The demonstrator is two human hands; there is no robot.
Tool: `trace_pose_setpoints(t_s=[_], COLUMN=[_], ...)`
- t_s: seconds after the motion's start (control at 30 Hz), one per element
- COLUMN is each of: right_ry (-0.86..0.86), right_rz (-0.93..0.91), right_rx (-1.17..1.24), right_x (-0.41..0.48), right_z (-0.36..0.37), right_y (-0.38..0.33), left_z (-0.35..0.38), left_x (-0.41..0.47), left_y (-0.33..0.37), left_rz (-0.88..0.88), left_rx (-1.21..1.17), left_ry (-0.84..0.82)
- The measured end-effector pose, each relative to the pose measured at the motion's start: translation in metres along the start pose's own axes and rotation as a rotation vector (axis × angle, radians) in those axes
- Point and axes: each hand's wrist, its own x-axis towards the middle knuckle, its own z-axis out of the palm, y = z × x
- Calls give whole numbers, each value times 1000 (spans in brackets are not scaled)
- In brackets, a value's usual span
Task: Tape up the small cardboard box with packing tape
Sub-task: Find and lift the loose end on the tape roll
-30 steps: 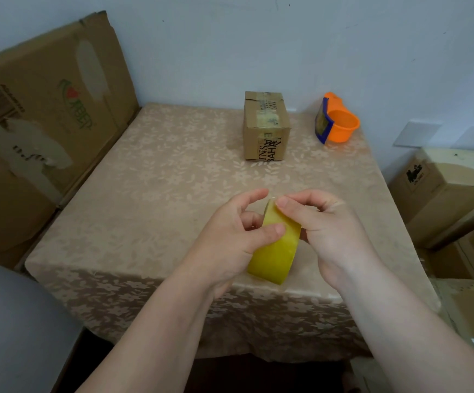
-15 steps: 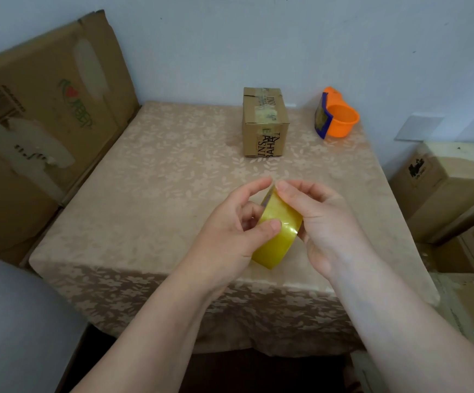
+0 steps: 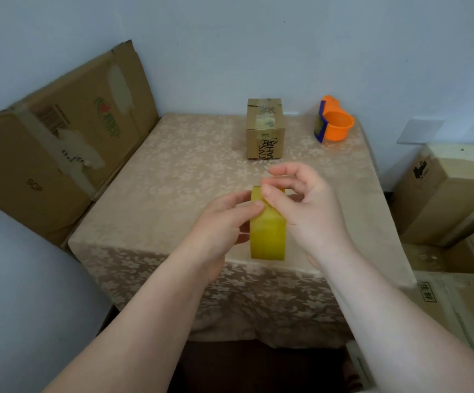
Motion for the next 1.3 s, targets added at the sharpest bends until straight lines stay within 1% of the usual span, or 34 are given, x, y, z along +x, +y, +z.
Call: trace_pose_setpoints(t_s=[0.1,0.2,0.23,0.33,0.4,0.43,0.5,0.57,0.73,0.83,0.93,1.0,1.07,1.17,1.2,1.23,1.3], right_ry=[-15,19,7,-103,-97,-69,-12,15,62,53,6,-41,-17,121,100,35,-179], right_rz=[2,73,91,128,92,66,17,-34,-91,-102,5,18,-37,-176,-158,-91,117], right_rx=[-86,-138,-145,-123,-182,-222,-306,-458,-865,-1013,-1016,-1067,-1131,-1155,-1145,-1128,-1123], right_x=[-14,-23,-25,-31,-26,-21,-5,14,61,74,77,75,70,57,54,51,44], right_z=[-14,-35,-42,-58,-67,-72,-80,-86,-97,-98,-97,-94,-92,-90,-90,-89,-86], right_y=[0,-1,-2,-2,1,3,8,15,47,59,69,74,73,63,60,57,55], left_z=[9,27,36,63,76,81,87,90,88,87,86,85,83,80,80,80,79], left_x=[-6,-5,-3,5,14,21,35,48,73,81,82,82,80,77,75,73,68], left_y=[-1,0,1,7,13,14,17,21,15,4,-4,-7,-9,-9,-8,-8,-7], left_rz=[-40,-76,-73,-67,-63,-62,-42,-38,-119,-104,-104,-107,-110,-108,-110,-115,-135], left_rx=[-99,-317,-393,-575,-599,-538,-282,-62,191,302,357,376,399,451,468,485,519], left_ry=[55,125,136,150,150,164,195,192,119,132,115,99,85,80,82,82,72])
